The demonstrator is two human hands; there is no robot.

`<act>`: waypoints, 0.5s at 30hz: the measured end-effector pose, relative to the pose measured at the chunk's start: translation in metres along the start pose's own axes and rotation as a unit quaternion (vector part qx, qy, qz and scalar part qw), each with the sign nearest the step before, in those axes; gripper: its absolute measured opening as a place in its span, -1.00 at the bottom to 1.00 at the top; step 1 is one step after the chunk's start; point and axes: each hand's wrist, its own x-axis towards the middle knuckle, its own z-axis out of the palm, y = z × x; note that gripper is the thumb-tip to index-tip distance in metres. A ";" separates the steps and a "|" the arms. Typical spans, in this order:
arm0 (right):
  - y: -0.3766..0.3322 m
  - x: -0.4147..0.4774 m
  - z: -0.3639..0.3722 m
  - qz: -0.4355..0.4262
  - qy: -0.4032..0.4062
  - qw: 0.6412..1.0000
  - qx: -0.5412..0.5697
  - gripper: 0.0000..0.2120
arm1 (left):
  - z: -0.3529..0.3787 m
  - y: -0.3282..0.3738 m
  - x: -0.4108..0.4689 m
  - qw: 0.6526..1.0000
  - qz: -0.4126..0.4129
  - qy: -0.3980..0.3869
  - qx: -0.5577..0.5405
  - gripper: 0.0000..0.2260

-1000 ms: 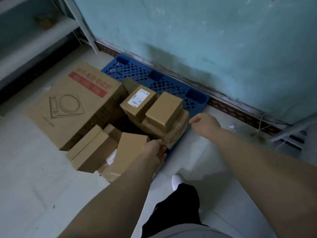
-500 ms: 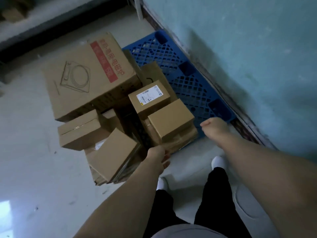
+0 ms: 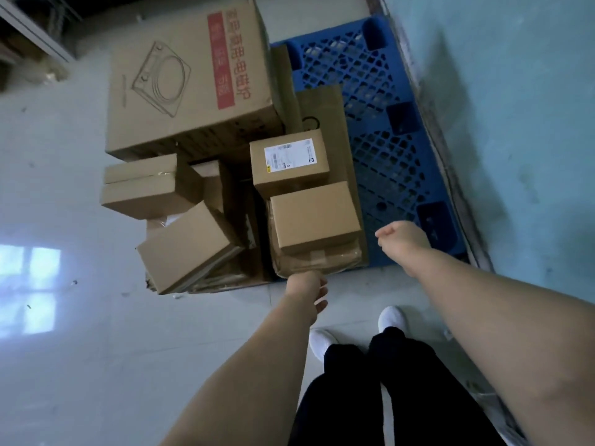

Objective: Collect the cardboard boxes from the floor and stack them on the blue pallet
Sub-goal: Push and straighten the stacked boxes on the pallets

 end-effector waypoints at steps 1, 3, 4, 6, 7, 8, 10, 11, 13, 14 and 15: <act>0.004 0.006 0.004 0.003 -0.001 1.000 -0.012 -0.74 | 0.002 -0.003 0.007 1.000 -0.006 0.009 -0.011 -0.85; 0.011 0.018 0.012 0.011 -0.013 0.999 -0.031 -0.73 | 0.007 -0.010 0.016 0.999 -0.022 0.021 -0.030 -0.84; 0.014 0.024 0.016 0.017 -0.021 0.999 -0.039 -0.72 | 0.010 -0.015 0.020 0.998 -0.034 0.024 -0.037 -0.84; 0.016 0.036 0.021 0.024 -0.037 0.997 -0.058 -0.70 | 0.018 -0.025 0.029 0.997 -0.055 0.032 -0.052 -0.84; 0.016 0.043 0.024 0.022 -0.046 0.997 -0.066 -0.68 | 0.023 -0.028 0.034 0.995 -0.063 0.038 -0.062 -0.84; 0.016 0.052 0.026 0.020 -0.056 0.996 -0.071 -0.68 | 0.028 -0.031 0.039 0.994 -0.071 0.045 -0.075 -0.86; 0.016 0.071 0.029 0.019 -0.073 0.994 -0.073 -0.70 | 0.038 -0.034 0.049 0.989 -0.090 0.065 -0.098 -0.91; 0.017 0.081 0.030 0.019 -0.078 0.994 -0.072 -0.72 | 0.044 -0.036 0.055 0.987 -0.095 0.077 -0.106 -0.90; 0.021 0.105 0.030 0.030 -0.086 0.993 -0.075 -0.76 | 0.055 -0.040 0.069 0.982 -0.103 0.103 -0.116 -0.87; 0.023 0.118 0.031 0.037 -0.087 0.993 -0.075 -0.77 | 0.060 -0.041 0.077 0.980 -0.110 0.114 -0.120 -0.86; 0.025 0.132 0.031 0.044 -0.088 0.992 -0.075 -0.76 | 0.066 -0.043 0.086 0.978 -0.119 0.123 -0.123 -0.87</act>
